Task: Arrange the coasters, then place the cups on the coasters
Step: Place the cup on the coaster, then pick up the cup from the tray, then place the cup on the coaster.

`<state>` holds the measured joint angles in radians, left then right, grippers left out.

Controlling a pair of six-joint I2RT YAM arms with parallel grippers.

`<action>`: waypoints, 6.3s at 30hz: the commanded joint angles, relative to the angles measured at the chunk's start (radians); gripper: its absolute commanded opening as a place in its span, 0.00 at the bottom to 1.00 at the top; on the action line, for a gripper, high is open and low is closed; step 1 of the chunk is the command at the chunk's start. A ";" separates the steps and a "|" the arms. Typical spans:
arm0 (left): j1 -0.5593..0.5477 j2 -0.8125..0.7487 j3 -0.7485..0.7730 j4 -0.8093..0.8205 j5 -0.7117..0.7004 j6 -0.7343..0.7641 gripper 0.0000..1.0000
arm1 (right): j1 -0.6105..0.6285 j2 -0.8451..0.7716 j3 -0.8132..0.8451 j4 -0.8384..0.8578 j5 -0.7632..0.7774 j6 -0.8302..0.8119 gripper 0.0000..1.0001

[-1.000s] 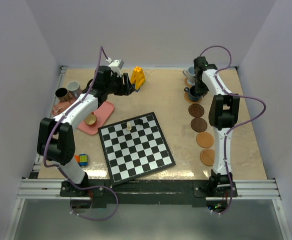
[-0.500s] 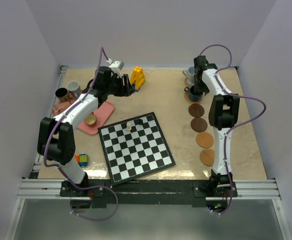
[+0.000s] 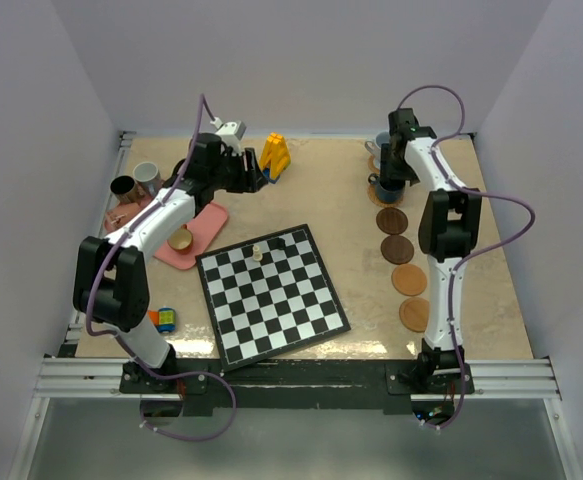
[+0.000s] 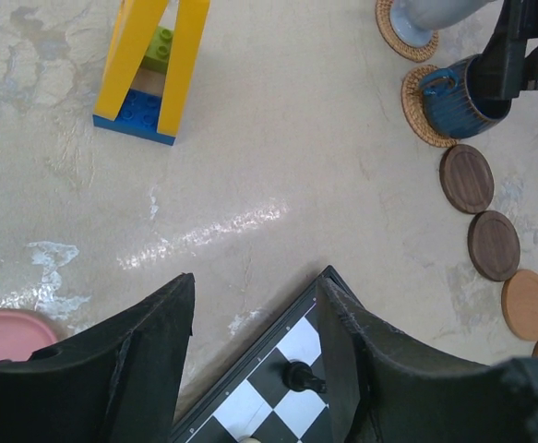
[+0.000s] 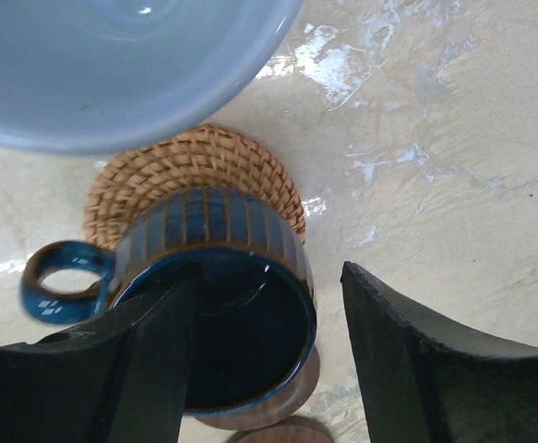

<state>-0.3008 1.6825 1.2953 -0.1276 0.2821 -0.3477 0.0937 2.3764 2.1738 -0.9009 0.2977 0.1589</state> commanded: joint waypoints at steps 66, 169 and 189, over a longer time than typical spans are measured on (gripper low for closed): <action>0.585 0.236 0.499 -0.397 -0.253 0.188 0.49 | 0.003 -0.829 -0.637 0.846 -0.420 0.079 0.60; -0.291 0.105 0.434 -0.392 -0.152 -0.039 0.00 | 0.497 -0.717 -0.591 0.418 -0.180 -0.140 0.50; -0.311 0.034 0.337 -0.300 -0.164 -0.074 0.02 | 0.497 -0.735 -0.638 0.468 -0.129 -0.007 0.00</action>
<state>-0.6098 1.8168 1.6352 -0.5217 0.0757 -0.3824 0.6037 1.6798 1.5272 -0.4679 0.1055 0.0624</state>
